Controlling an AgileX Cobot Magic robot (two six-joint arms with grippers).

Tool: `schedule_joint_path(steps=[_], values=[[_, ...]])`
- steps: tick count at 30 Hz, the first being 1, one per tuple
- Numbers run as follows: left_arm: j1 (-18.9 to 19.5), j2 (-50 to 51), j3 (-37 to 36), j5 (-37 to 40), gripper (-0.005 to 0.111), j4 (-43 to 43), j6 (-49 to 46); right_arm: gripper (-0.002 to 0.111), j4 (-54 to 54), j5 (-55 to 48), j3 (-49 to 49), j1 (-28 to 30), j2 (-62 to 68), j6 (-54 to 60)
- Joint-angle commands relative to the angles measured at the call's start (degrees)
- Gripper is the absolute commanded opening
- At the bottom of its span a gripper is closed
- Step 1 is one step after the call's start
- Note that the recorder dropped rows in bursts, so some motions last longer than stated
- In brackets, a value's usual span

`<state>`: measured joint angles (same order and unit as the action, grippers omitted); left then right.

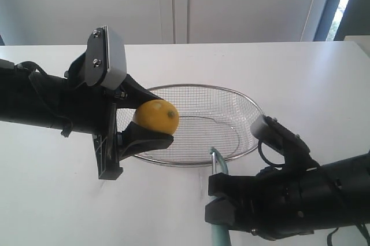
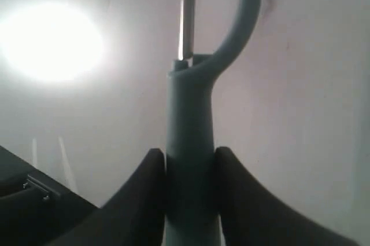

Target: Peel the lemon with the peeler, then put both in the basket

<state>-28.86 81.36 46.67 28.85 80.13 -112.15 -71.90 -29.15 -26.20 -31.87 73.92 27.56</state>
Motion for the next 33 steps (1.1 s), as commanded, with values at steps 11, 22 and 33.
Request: schedule_joint_path(steps=[11,22,33], values=[[-0.41,0.02,0.37,1.17,0.001,2.01,-2.01,0.0,-11.17,-2.93,-0.59,0.49,0.1,3.73],[-0.41,0.0,0.37,1.17,0.001,2.01,-2.13,0.0,-21.24,-8.2,-0.59,0.49,0.1,14.87],[-0.41,0.0,0.37,3.67,0.001,2.01,-2.12,0.0,-22.94,-9.61,-0.59,0.49,0.1,17.86]])
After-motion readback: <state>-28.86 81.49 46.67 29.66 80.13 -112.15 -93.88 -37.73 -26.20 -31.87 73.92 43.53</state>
